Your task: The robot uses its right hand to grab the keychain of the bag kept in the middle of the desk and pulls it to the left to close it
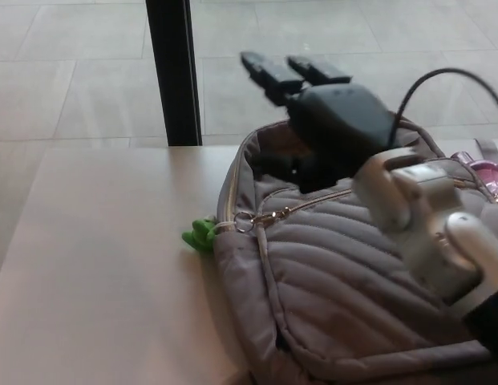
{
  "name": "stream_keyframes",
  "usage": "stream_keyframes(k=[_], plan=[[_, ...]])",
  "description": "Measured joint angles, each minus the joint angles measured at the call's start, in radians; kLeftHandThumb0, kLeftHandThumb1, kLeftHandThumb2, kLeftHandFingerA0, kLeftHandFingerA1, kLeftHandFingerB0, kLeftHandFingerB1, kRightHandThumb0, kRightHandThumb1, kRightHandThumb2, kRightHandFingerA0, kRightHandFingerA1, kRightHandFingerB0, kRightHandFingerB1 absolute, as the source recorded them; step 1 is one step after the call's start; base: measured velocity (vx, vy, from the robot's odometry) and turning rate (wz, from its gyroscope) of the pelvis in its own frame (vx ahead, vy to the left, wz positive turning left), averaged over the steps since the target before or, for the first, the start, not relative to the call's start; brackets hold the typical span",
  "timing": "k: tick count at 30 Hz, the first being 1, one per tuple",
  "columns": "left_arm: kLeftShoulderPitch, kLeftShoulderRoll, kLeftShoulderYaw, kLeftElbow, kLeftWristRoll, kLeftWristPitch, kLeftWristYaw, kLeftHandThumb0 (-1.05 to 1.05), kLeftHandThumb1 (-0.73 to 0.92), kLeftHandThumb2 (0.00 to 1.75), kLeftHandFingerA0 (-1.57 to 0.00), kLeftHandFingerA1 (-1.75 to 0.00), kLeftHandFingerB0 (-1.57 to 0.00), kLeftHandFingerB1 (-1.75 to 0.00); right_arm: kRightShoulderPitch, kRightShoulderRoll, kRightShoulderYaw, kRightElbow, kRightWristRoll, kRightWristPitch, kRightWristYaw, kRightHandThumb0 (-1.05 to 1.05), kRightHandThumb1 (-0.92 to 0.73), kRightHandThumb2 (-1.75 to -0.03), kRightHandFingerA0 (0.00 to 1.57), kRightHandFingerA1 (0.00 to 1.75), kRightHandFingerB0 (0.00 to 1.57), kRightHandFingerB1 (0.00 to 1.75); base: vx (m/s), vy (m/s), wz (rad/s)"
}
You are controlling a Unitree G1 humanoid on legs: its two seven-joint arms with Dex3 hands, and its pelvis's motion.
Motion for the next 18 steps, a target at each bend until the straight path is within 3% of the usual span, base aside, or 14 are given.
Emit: stream_keyframes(k=[1,2,3,4,5,6,7,9,14,15,17,18], plan=[[0.003,0.000,0.000,0.000,0.000,0.000,0.000,-0.87,0.92,0.77,-0.50,-0.68,-0.34,-0.50,0.004,-0.032,-0.028,-0.020,0.004,0.002,0.012,-1.05,-0.79,-1.03,0.00,0.00,0.00,0.00,0.00,0.000,0.00],[0.005,0.000,0.000,0.000,0.000,0.000,0.000,-0.82,0.79,1.15,-0.49,-0.71,-0.29,-0.56,0.009,-0.061,-0.055,-0.037,0.009,0.004,0.022,-1.04,-0.78,-1.02,0.00,0.00,0.00,0.00,0.00,0.000,0.00],[0.007,0.000,0.000,0.000,0.000,0.000,0.000,-0.81,0.79,1.16,-0.51,-0.72,-0.30,-0.57,0.016,-0.092,-0.087,-0.049,0.015,0.004,0.032,-1.05,-0.92,-0.70,0.00,0.00,0.00,0.00,0.00,0.000,0.00],[0.010,0.000,-0.001,0.000,0.000,0.000,0.000,-0.81,0.79,1.16,-0.51,-0.73,-0.31,-0.58,0.026,-0.129,-0.126,-0.060,0.024,0.005,0.042,-1.05,-0.77,-1.18,0.00,0.20,0.00,0.01,0.00,0.000,0.00],[0.012,-0.001,-0.001,0.000,0.000,0.000,0.000,-0.80,0.79,1.16,-0.50,-0.72,-0.30,-0.57,0.041,-0.165,-0.165,-0.065,0.031,0.006,0.050,-1.05,-0.77,-1.20,0.00,0.19,0.00,0.01,0.00,0.000,0.00],[0.013,-0.001,-0.001,-0.001,0.000,0.000,0.000,-0.92,0.83,0.90,-0.54,-0.69,-0.31,-0.51,0.054,-0.189,-0.194,-0.066,0.035,0.006,0.054,-1.05,-0.79,-1.21,0.00,0.20,0.00,0.05,0.00,0.000,0.00],[0.013,-0.001,-0.001,-0.001,0.000,0.000,0.000,-0.87,0.92,0.76,-0.53,-0.65,-0.36,-0.50,0.068,-0.210,-0.218,-0.065,0.038,0.006,0.057,-1.05,-0.82,-1.25,0.00,0.18,0.00,0.04,0.00,0.000,0.00],[0.015,-0.002,-0.001,0.000,0.000,0.000,0.000,-0.89,0.92,0.76,-0.51,-0.67,-0.35,-0.51,0.115,-0.266,-0.289,-0.060,0.049,0.005,0.063,-1.03,-0.74,-1.18,0.00,0.23,0.03,0.12,0.00,0.000,0.00],[0.019,-0.003,-0.002,0.000,0.000,0.000,0.000,-0.88,0.92,0.77,-0.54,-0.67,-0.34,-0.48,0.238,-0.380,-0.436,-0.022,0.072,-0.007,0.073,-1.05,-0.73,-1.17,0.00,0.22,0.03,0.13,0.00,0.000,0.00],[0.020,-0.003,-0.002,0.000,0.000,0.000,0.000,-0.84,0.79,1.16,-0.50,-0.69,-0.31,-0.56,0.269,-0.405,-0.475,-0.010,0.077,-0.010,0.075,-1.05,-0.71,-1.14,0.00,0.18,0.02,0.13,0.00,0.000,0.00],[0.021,-0.003,-0.002,0.000,0.000,0.000,0.000,-0.87,0.78,1.15,-0.47,-0.68,-0.29,-0.55,0.319,-0.435,-0.528,0.008,0.084,-0.014,0.076,-1.04,-0.71,-1.12,0.00,0.15,0.07,0.10,0.00,0.000,0.00],[0.022,-0.003,-0.002,0.000,0.000,0.000,0.000,-0.88,0.78,1.16,-0.48,-0.69,-0.30,-0.56,0.358,-0.452,-0.565,0.026,0.091,-0.018,0.077,-0.96,-0.86,-0.76,0.00,0.00,0.00,0.30,0.00,0.000,0.00]])
